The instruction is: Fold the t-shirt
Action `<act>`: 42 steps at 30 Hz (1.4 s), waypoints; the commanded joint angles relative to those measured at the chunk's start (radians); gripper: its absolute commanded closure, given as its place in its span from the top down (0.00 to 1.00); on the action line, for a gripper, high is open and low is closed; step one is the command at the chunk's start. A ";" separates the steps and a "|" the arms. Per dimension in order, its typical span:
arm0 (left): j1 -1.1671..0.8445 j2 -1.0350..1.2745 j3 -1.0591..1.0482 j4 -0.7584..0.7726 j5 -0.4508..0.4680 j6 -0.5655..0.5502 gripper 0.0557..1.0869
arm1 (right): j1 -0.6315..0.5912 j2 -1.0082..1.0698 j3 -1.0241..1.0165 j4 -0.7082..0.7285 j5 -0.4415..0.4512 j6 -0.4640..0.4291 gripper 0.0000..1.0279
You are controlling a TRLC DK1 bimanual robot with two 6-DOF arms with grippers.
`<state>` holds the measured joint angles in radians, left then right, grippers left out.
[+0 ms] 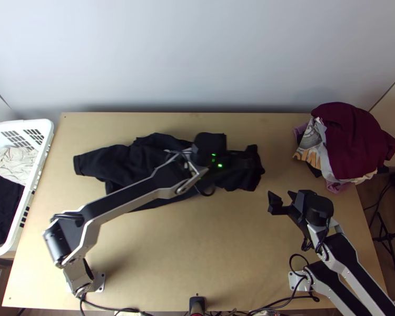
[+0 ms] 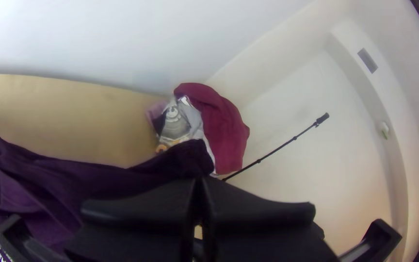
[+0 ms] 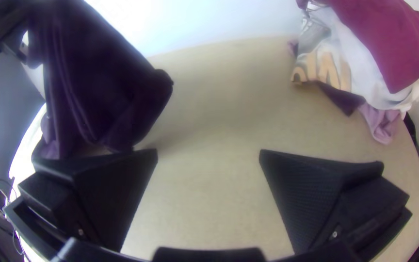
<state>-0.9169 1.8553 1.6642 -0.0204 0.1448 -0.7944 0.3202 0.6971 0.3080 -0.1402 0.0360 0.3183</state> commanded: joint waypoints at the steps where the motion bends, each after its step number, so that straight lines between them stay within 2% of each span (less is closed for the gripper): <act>1: -0.045 0.097 0.114 -0.007 -0.001 -0.054 0.04 | -0.010 -0.025 -0.024 0.001 -0.028 -0.021 0.95; 6: -0.042 0.120 0.132 -0.009 0.006 -0.092 0.04 | -0.012 -0.011 -0.026 0.060 -0.068 -0.004 0.93; 10: -0.051 0.124 0.146 -0.009 0.006 -0.103 0.04 | -0.010 0.093 -0.014 0.166 -0.087 -0.004 0.93; 16: -0.040 0.124 0.164 -0.016 0.004 -0.112 0.04 | 0.014 0.223 0.048 0.225 -0.136 0.022 0.93; 30: -0.025 0.101 0.174 -0.026 -0.002 -0.111 0.04 | 0.029 0.400 0.155 0.295 -0.443 0.234 0.93; 32: -0.025 0.101 0.180 -0.027 -0.004 -0.109 0.04 | 0.029 0.427 0.174 0.341 -0.450 0.272 0.92; 34: -0.025 0.101 0.187 -0.036 -0.004 -0.111 0.04 | 0.039 0.447 0.194 0.366 -0.456 0.274 0.90; 42: -0.004 0.099 0.189 -0.055 -0.007 -0.097 0.04 | -0.046 0.456 0.217 0.367 -0.495 0.321 0.90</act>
<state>-0.9348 1.9560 1.8500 -0.0616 0.1406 -0.9005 0.3168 1.1309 0.5011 0.2100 -0.4198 0.6033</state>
